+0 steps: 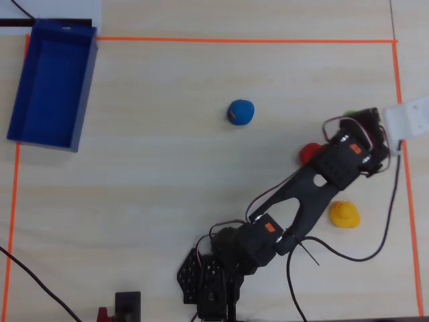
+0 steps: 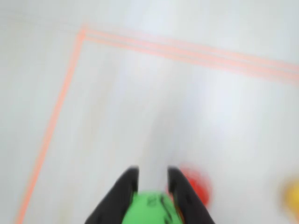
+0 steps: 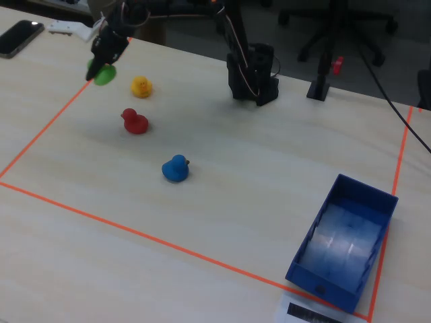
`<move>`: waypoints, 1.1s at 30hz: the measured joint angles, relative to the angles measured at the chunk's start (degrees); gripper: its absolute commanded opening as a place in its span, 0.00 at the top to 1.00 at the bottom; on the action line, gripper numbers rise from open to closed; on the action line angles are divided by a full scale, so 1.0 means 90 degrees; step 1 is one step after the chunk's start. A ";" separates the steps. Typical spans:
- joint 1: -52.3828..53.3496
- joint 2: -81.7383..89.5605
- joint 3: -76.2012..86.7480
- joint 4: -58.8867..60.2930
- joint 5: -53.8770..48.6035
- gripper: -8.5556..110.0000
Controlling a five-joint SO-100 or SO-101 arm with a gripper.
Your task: Grasp green duck and put it into box.
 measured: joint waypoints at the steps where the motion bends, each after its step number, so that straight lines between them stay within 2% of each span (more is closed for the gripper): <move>1: -0.0449 0.0371 0.0166 0.0469 0.0195 0.93; 5: -0.2500 0.1816 0.1035 0.1992 0.1172 0.93; 8: -0.4160 0.2451 0.1445 0.2637 0.1943 0.93; 12: -0.6309 0.2275 0.1416 0.2803 0.2744 0.93; 16: -0.7959 0.1592 0.1299 0.2305 0.3154 0.93; 22: -0.8887 0.0078 0.0938 0.0996 0.3428 0.93; 33: -0.9355 -0.2412 -0.1484 0.0059 0.3623 0.93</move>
